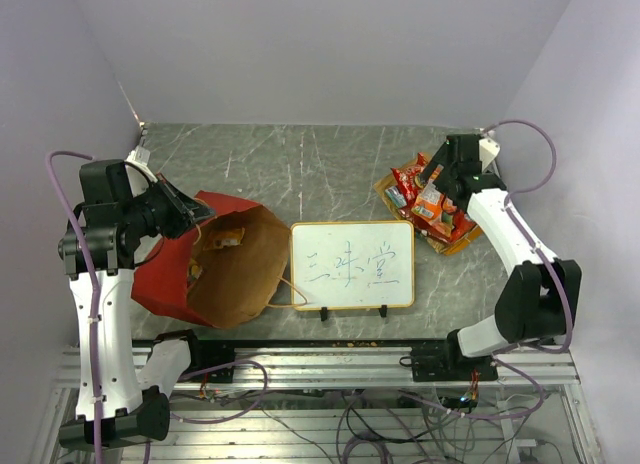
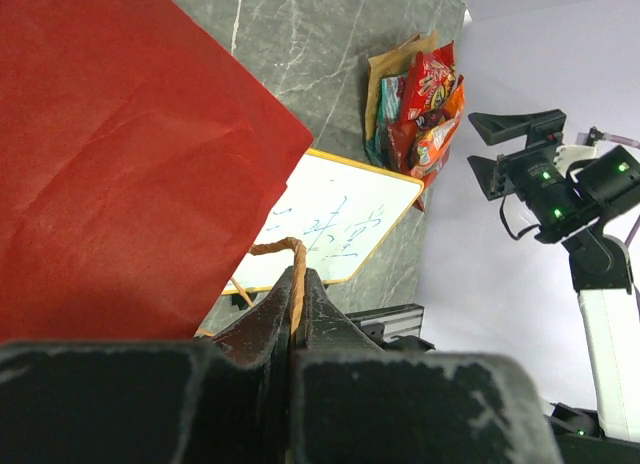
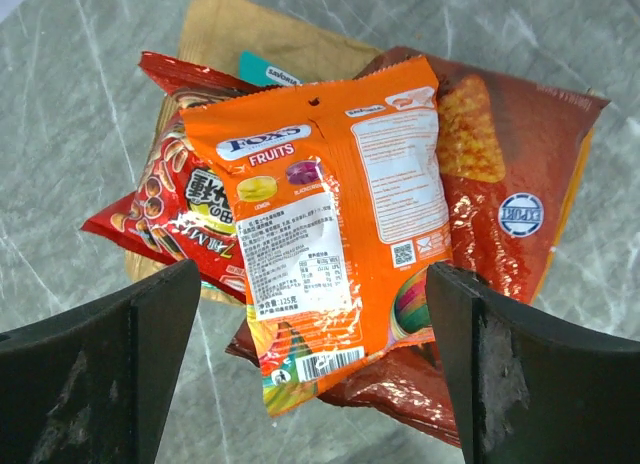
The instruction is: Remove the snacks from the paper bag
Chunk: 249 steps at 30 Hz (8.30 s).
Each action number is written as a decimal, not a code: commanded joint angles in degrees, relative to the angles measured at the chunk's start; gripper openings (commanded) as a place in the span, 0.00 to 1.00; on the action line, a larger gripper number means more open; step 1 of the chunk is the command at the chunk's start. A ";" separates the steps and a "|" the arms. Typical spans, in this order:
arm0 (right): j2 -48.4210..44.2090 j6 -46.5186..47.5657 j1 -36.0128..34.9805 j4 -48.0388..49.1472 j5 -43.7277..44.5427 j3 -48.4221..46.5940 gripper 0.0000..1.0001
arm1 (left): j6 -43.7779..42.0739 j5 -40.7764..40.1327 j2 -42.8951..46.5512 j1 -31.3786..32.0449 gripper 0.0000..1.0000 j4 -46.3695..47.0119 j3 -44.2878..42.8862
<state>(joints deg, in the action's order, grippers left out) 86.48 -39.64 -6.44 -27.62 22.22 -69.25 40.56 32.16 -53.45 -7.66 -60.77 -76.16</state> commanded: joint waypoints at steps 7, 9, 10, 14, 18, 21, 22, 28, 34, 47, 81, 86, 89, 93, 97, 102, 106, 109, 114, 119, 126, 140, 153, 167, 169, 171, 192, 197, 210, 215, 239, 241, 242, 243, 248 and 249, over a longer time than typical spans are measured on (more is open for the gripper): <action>-4.07 15.77 -3.24 8.14 -9.40 -1.20 1.00 | 0.38 -0.35 1.32 0.35 0.07 -0.09 0.17; -3.91 18.55 -6.30 10.98 -13.77 -2.06 1.00 | 0.24 -0.30 1.27 0.36 0.07 -0.39 0.22; -3.91 20.27 -8.31 12.63 -15.48 -2.37 1.00 | 0.18 -0.22 1.18 0.35 0.07 -0.56 0.19; -5.05 29.93 -18.10 20.32 -21.16 -1.38 1.00 | 0.22 -0.17 1.39 0.30 0.07 -0.66 0.54; -8.57 39.71 -27.89 32.60 -30.84 4.81 0.98 | 0.71 -0.06 2.00 0.34 0.07 -0.52 1.07; -9.83 48.19 -34.30 39.26 -43.27 9.33 0.88 | 1.08 -0.23 2.38 0.31 0.07 -0.38 1.20; -9.83 50.99 -35.61 40.85 -46.78 10.09 0.87 | 1.05 -0.26 2.41 0.33 0.07 -0.39 1.24; -3.99 64.97 -50.43 42.70 -48.17 10.87 0.86 | 0.74 -0.45 2.57 0.36 0.07 -1.32 0.90; 5.96 78.61 -58.50 42.32 -40.97 6.72 0.86 | 0.08 -0.27 2.26 0.36 0.07 -2.40 0.25; 28.74 90.14 -60.77 41.64 -25.28 -10.04 0.72 | -7.61 2.20 -0.97 0.31 0.07 -5.68 -3.92; 44.71 92.73 -58.33 33.19 -20.52 -26.67 0.12 | -14.93 1.49 -4.35 0.32 0.07 -13.44 -4.69; 38.07 89.16 -58.46 32.93 -26.24 -20.14 0.03 | -14.51 1.17 -5.84 0.36 0.07 -12.96 -6.75; 34.92 86.62 -58.59 32.07 -26.93 -18.05 0.00 | -13.34 0.82 -5.98 0.35 0.07 -11.95 -6.00; 30.34 84.99 -58.53 33.43 -25.89 -13.54 0.00 | -10.21 0.35 -5.07 0.31 0.07 -9.31 -3.87; 24.13 82.77 -58.51 33.25 -25.52 -9.19 0.00 | -6.44 -1.52 -1.98 0.28 0.07 -6.36 -1.99; 16.27 78.00 -58.31 32.01 -26.53 -4.93 0.00 | -3.34 -6.76 4.02 0.35 0.07 -6.35 1.08; 7.90 74.67 -57.47 32.40 -28.00 -0.93 0.00 | -1.10 -10.28 7.54 0.36 0.07 -6.21 3.12; 1.48 72.95 -56.20 30.54 -28.65 1.01 0.00 | -0.45 -13.18 7.58 0.31 0.07 -6.10 2.85; -9.24 71.07 -52.14 28.30 -30.75 5.65 0.00 | 1.99 -13.99 7.72 0.32 0.07 -3.33 3.08; -18.54 65.35 -44.29 28.27 -26.99 10.23 0.00 | 2.66 -15.08 6.27 0.35 0.07 -2.41 2.72; -23.01 44.23 -31.84 26.58 -2.87 16.11 0.00 | 3.37 -13.88 5.09 0.31 0.07 0.34 2.25; -18.60 21.27 -15.98 13.56 23.62 14.43 0.00 | 1.79 -11.15 5.30 0.32 0.07 -0.85 1.05; -10.17 26.89 -12.82 26.58 21.67 18.88 0.00 | 0.62 -8.36 4.21 0.34 0.07 -0.23 1.05; -2.11 22.99 -12.18 30.79 17.49 22.23 0.05 | 0.36 -7.77 3.94 0.32 0.07 -0.15 1.43; -1.83 22.66 -12.18 30.02 16.84 21.82 0.11 | 0.39 -7.76 4.05 0.33 0.07 -0.08 1.49; -2.19 23.05 -12.11 28.83 16.50 20.97 0.20 | 0.23 -7.77 3.90 0.33 0.07 -0.25 1.34; -8.21 34.71 -12.45 25.39 7.62 16.95 0.78 | 0.64 -8.20 3.84 0.31 0.07 -0.18 1.59; -6.72 40.25 -15.04 24.74 -7.13 12.38 0.86 | 0.55 -7.94 3.73 0.33 0.07 -0.02 1.61; 3.81 54.62 -34.18 37.21 -45.88 1.77 0.92 | -0.48 -8.27 1.94 0.34 0.07 -0.33 0.57; 7.11 53.13 -38.37 43.16 -51.01 1.40 0.94 | -0.96 -8.97 1.17 0.32 0.07 -0.39 -0.34; 17.61 45.09 -42.48 47.61 -9.14 -13.12 0.00 | 0.57 -11.42 -13.18 0.30 0.07 12.82 -10.21; 17.17 44.28 -42.56 48.01 -5.01 -12.99 0.00 | -0.63 -11.08 -17.34 0.30 0.07 14.56 -14.80; 16.84 44.02 -42.74 48.46 -3.66 -12.57 0.00 | -1.68 -10.95 -19.39 0.36 0.07 15.08 -17.15; 16.36 44.06 -43.05 49.11 -3.18 -11.92 0.00 | -2.78 -10.35 -21.26 0.35 0.07 15.36 -19.42; 12.01 45.31 -46.93 54.90 -3.17 -4.01 0.00 | -8.12 -8.86 -25.27 0.33 0.07 12.83 -26.59; 11.13 45.41 -47.78 55.47 -3.84 -2.52 0.00 | -8.96 -8.73 -24.38 0.28 0.07 12.71 -25.78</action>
<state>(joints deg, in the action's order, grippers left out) 101.56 5.43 -51.29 22.39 14.94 -76.77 36.77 22.76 -79.85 -7.35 -50.09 -99.55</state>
